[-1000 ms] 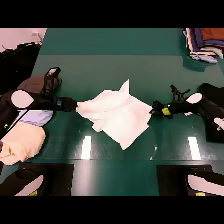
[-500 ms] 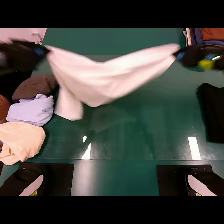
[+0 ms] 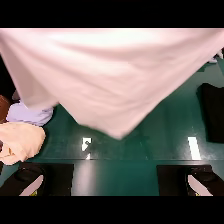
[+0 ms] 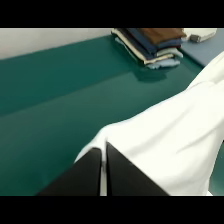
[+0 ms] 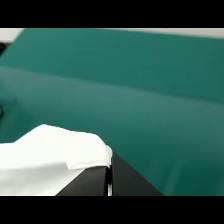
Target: Fold the shirts.
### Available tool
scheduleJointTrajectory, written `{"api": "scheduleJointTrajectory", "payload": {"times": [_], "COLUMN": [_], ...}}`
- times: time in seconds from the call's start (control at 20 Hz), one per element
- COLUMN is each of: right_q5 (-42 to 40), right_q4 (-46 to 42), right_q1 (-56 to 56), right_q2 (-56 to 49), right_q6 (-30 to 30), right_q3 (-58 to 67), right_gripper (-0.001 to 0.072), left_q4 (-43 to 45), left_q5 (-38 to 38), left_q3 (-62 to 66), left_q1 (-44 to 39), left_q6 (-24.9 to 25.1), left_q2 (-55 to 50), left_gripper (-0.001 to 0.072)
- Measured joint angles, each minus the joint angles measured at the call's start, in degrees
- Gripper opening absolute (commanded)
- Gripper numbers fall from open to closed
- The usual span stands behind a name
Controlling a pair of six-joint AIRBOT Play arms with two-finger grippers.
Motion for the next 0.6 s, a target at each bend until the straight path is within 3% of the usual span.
{"api": "scheduleJointTrajectory", "payload": {"times": [0.25,0.45,0.5,0.55,0.6], "right_q5": [4.98,4.44,4.0,3.76,3.45], "right_q4": [-1.27,-1.62,-1.62,-1.53,-1.62], "right_q1": [0.07,0.07,0.07,0.07,0.07], "right_q2": [-8.61,-12.09,-12.35,-12.66,-12.92], "right_q6": [0.66,0.79,0.81,0.81,0.81], "right_q3": [-7.1,-17.07,-18.93,-20.61,-21.75], "right_gripper": [0.0014,0.0014,0.0014,0.0014,0.0014], "left_q4": [-0.07,-0.61,-1.4,-2.12,-2.58], "left_q5": [-3.93,-1.79,-0.57,0.39,1.09], "left_q3": [-21.46,-45.27,-50.23,-53.92,-56.7], "left_q1": [-0.26,-4.48,-5.75,-6.67,-7.43], "left_q6": [0.02,1.9,2.23,2.47,2.64], "left_q2": [-1.16,-1.38,-1.33,-1.33,-1.36], "left_gripper": [0.0023,0.0026,0.0079,0.0394,0.061]}}
